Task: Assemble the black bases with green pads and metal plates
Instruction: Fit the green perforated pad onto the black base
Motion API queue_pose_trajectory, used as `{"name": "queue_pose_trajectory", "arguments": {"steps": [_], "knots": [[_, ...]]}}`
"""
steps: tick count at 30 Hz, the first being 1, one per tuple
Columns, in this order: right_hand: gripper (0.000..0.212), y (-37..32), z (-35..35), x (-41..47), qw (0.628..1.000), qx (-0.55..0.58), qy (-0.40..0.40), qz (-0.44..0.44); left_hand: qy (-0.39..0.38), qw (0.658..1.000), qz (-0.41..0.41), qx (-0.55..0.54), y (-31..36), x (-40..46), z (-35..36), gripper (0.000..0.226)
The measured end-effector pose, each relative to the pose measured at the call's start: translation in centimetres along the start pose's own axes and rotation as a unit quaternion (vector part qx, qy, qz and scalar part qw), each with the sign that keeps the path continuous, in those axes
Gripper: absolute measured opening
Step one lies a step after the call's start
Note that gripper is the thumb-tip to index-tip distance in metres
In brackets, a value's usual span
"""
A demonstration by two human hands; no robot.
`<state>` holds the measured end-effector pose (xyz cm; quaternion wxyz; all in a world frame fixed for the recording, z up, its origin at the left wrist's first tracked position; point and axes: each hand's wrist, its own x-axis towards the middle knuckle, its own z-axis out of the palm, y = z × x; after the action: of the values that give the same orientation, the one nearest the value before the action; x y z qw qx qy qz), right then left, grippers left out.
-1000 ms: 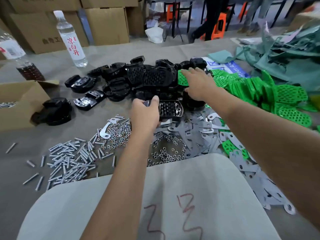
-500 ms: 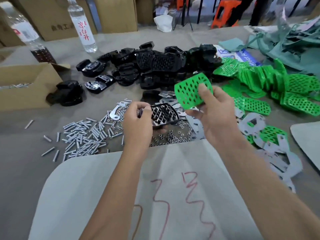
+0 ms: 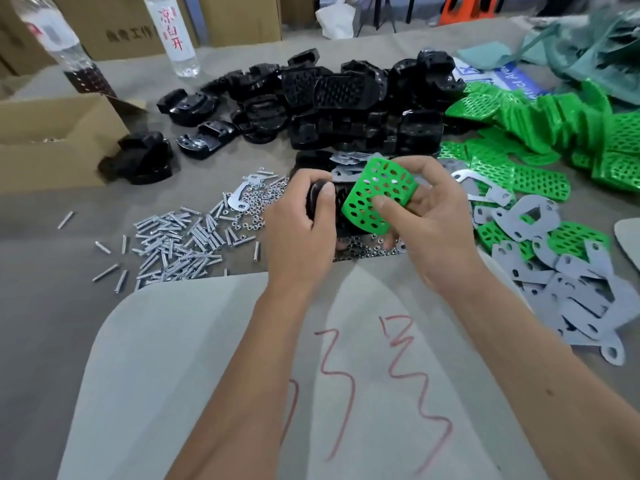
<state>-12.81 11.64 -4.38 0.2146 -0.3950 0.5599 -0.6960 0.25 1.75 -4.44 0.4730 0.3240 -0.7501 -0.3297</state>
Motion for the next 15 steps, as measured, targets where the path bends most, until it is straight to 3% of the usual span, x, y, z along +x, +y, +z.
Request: {"name": "queue_pose_trajectory", "arguments": {"steps": [10, 12, 15], "knots": [[0.039, -0.36, 0.42, 0.12, 0.998, -0.053, 0.009, -0.024, -0.008, 0.998, -0.059, -0.034, -0.38, 0.57, 0.20, 0.017], [0.036, -0.59, 0.57, 0.20, 0.999, -0.019, 0.035, -0.013, -0.017, 0.991, -0.103, -0.079, -0.46, 0.70, 0.27, 0.019], [0.020, -0.91, 0.25, 0.62, 0.996, 0.040, 0.083, -0.006, -0.036, 0.956, -0.200, -0.213, -0.29, 0.90, 0.22, 0.024]]}}
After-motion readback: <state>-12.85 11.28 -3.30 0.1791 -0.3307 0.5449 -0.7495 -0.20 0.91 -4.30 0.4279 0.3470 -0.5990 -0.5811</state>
